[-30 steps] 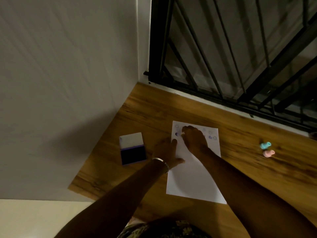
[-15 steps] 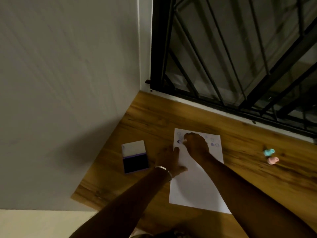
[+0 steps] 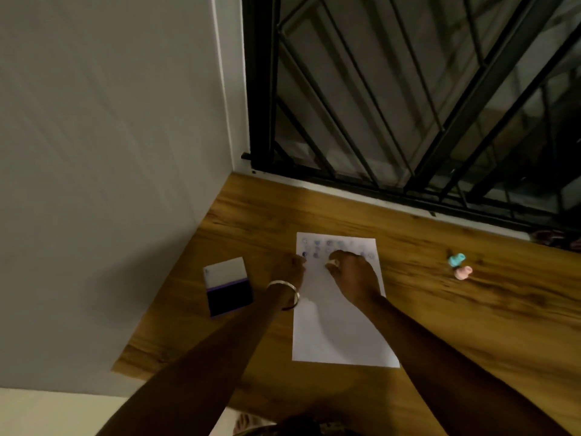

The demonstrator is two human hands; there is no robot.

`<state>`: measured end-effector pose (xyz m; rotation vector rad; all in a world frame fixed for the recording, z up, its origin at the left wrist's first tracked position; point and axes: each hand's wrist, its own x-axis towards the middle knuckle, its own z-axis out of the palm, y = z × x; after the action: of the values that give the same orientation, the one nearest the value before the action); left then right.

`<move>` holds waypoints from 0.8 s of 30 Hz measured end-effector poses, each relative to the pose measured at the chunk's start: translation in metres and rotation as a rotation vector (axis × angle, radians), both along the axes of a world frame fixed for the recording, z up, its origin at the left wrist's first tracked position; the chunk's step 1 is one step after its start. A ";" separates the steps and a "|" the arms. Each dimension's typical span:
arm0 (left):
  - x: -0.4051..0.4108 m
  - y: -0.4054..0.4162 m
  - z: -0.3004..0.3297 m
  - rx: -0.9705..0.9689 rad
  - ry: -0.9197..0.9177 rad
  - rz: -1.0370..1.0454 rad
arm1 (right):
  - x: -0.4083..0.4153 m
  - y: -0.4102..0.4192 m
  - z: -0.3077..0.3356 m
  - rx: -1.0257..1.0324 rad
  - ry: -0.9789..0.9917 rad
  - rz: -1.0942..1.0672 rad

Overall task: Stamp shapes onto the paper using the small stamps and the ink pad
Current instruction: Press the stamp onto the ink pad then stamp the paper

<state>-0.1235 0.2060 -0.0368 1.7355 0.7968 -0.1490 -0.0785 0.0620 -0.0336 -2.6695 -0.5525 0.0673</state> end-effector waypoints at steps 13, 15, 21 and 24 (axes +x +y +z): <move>0.012 -0.031 -0.010 -0.609 0.001 0.244 | -0.022 0.001 0.005 0.047 -0.055 0.064; 0.011 -0.035 -0.010 -0.659 -0.011 0.253 | -0.023 0.000 0.004 0.017 -0.065 0.063; 0.014 -0.039 -0.013 -0.716 0.012 0.257 | -0.022 -0.007 0.005 -0.074 -0.084 0.090; 0.019 -0.046 -0.016 -0.704 0.009 0.233 | -0.020 -0.013 0.006 -0.102 -0.107 0.075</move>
<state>-0.1045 0.1604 -0.0528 0.9742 0.8205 -0.2449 -0.0988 0.0491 -0.0276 -2.7630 -0.7004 -0.0267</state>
